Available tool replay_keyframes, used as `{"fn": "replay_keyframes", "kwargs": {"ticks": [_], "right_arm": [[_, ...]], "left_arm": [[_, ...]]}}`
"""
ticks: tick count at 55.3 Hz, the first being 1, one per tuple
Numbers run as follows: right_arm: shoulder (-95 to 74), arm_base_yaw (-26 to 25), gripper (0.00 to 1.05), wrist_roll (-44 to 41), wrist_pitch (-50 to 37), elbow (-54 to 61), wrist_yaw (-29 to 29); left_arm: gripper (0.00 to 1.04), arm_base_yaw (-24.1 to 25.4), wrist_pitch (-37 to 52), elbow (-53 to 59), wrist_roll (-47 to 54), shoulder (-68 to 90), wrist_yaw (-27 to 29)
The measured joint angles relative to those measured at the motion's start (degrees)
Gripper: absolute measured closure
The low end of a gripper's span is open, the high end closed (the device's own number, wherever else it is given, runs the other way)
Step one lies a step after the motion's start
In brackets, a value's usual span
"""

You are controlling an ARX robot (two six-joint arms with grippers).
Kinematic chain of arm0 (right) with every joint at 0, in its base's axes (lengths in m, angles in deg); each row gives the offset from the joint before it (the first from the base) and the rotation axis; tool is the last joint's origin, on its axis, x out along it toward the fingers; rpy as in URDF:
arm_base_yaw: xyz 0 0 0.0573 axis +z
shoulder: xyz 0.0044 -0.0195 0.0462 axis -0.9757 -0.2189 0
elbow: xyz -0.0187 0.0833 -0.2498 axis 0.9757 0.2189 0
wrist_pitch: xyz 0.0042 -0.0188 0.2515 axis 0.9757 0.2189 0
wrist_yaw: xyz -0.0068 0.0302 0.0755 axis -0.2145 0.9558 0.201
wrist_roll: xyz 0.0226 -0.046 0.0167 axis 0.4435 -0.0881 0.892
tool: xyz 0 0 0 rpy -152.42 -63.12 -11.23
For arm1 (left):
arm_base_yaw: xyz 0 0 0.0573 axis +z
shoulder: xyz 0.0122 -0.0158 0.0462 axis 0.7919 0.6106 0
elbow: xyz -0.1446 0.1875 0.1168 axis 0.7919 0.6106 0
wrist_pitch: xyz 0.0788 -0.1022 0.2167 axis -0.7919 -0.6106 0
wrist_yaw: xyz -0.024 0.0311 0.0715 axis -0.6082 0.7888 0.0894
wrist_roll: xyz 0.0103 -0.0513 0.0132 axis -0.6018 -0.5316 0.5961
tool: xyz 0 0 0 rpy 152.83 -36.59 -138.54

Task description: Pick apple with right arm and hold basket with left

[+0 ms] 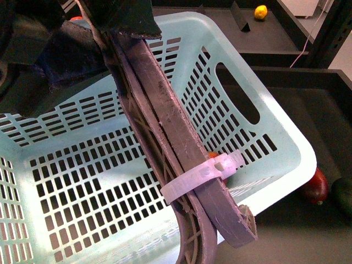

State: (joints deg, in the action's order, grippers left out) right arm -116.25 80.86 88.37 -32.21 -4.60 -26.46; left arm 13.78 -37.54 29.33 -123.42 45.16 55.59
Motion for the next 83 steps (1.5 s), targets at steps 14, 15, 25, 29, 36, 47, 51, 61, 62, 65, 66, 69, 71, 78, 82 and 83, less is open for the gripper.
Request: {"fn": "replay_keyframes", "kwargs": {"ticks": [14, 15, 25, 29, 36, 47, 51, 61, 62, 65, 66, 69, 71, 78, 82, 83], "right_arm": [[8.2, -3.3, 1.03, 0.2, 5.3, 2.4, 1.9], [8.2, -3.3, 1.03, 0.2, 4.8, 3.0, 1.9], [12.6, -3.3, 1.03, 0.3, 7.0, 4.3, 2.0], [15.6, -3.3, 1.03, 0.2, 9.6, 4.3, 2.0], [19.5, -3.3, 1.03, 0.2, 13.3, 4.3, 2.1], [24.9, -3.3, 1.03, 0.2, 18.5, 4.3, 2.0], [26.4, -3.3, 1.03, 0.2, 20.1, 4.3, 2.0], [31.2, -3.3, 1.03, 0.2, 24.8, 4.3, 2.0], [31.5, -3.3, 1.03, 0.2, 25.1, 4.3, 2.0], [32.4, -3.3, 1.03, 0.2, 25.9, 4.3, 2.0], [32.5, -3.3, 1.03, 0.2, 26.1, 4.3, 2.0], [33.4, -3.3, 1.03, 0.2, 26.9, 4.3, 2.0], [33.8, -3.3, 1.03, 0.2, 27.4, 4.3, 2.0], [36.7, -3.3, 1.03, 0.2, 30.6, 4.3, 2.0], [41.4, -3.3, 1.03, 0.3, 37.0, 4.3, 1.9], [42.6, -3.3, 1.03, 0.3, 37.9, 4.3, 1.9]], "left_arm": [[0.84, 0.0, 0.0, 0.0, 0.0, 0.0, -0.2], [0.84, 0.0, 0.0, 0.0, 0.0, 0.0, -0.2], [0.84, 0.0, 0.0, 0.0, 0.0, 0.0, -0.1], [0.84, 0.0, 0.0, 0.0, 0.0, 0.0, 0.0], [0.84, 0.0, 0.0, 0.0, 0.0, 0.0, 0.0], [0.84, 0.0, 0.0, 0.0, 0.0, 0.0, -0.2], [0.84, 0.0, 0.0, 0.0, 0.0, 0.0, -0.2], [0.84, 0.0, 0.0, 0.0, 0.0, 0.0, -0.2], [0.84, 0.0, 0.0, 0.0, 0.0, 0.0, -0.2], [0.84, 0.0, 0.0, 0.0, 0.0, 0.0, -0.2], [0.84, 0.0, 0.0, 0.0, 0.0, 0.0, -0.2], [0.84, 0.0, 0.0, 0.0, 0.0, 0.0, -0.2], [0.84, 0.0, 0.0, 0.0, 0.0, 0.0, -0.2], [0.84, 0.0, 0.0, 0.0, 0.0, 0.0, -0.2], [0.84, 0.0, 0.0, 0.0, 0.0, 0.0, -0.2], [0.84, 0.0, 0.0, 0.0, 0.0, 0.0, -0.1]]}}
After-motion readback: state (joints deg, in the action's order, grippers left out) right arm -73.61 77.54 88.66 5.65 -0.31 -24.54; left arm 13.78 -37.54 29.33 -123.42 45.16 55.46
